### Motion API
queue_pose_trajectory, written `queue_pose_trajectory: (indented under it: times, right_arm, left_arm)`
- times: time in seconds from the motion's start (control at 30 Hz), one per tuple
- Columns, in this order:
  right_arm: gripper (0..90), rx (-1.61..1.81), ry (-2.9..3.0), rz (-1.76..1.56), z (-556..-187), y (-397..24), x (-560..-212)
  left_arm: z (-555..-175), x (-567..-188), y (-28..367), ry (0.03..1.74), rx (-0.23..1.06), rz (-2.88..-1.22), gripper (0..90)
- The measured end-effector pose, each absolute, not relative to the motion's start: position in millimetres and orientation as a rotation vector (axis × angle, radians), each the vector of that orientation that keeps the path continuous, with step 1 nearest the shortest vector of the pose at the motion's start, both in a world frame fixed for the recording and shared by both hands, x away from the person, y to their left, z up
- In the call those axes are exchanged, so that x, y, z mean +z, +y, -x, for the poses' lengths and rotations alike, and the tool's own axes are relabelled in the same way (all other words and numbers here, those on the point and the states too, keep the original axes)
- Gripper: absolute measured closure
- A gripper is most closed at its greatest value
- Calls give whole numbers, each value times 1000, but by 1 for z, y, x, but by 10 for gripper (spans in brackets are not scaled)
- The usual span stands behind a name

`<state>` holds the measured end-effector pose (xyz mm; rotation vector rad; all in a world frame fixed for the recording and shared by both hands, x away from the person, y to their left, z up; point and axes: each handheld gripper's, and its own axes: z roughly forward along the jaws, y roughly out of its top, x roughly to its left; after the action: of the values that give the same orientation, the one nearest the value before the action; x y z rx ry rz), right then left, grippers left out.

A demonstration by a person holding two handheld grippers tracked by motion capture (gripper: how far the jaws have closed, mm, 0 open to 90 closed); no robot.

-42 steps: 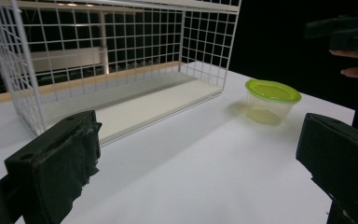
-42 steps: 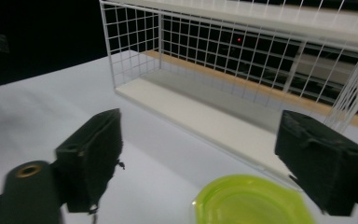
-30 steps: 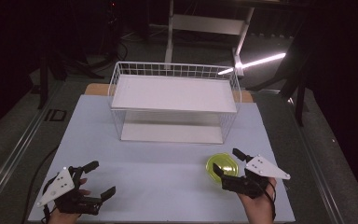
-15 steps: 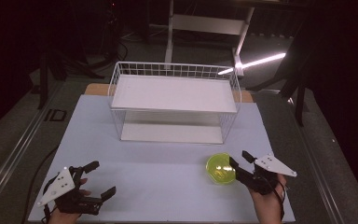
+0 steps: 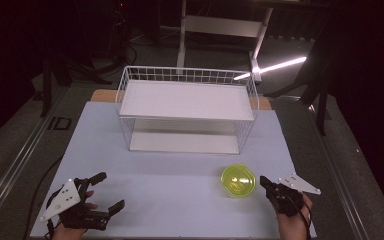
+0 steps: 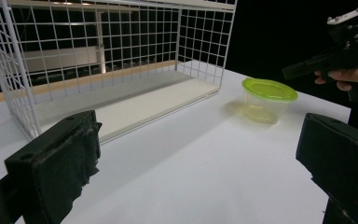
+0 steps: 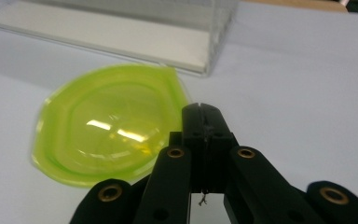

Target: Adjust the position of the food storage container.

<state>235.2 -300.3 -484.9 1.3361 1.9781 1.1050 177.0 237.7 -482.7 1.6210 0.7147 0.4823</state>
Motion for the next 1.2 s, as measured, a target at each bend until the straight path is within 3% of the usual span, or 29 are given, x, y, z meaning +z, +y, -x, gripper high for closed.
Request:
queue_pose_trajectory:
  times: [0.53,1.2]
  right_arm:
    - [900,1062,2073,-1479,-240,-297,-521]
    - [900,1064,2230,-1377,-260,-240,-530]
  left_arm:
    - [-177,-481,236,704,470,-1613,5]
    - [-174,-482,240,719,484,-1611,5]
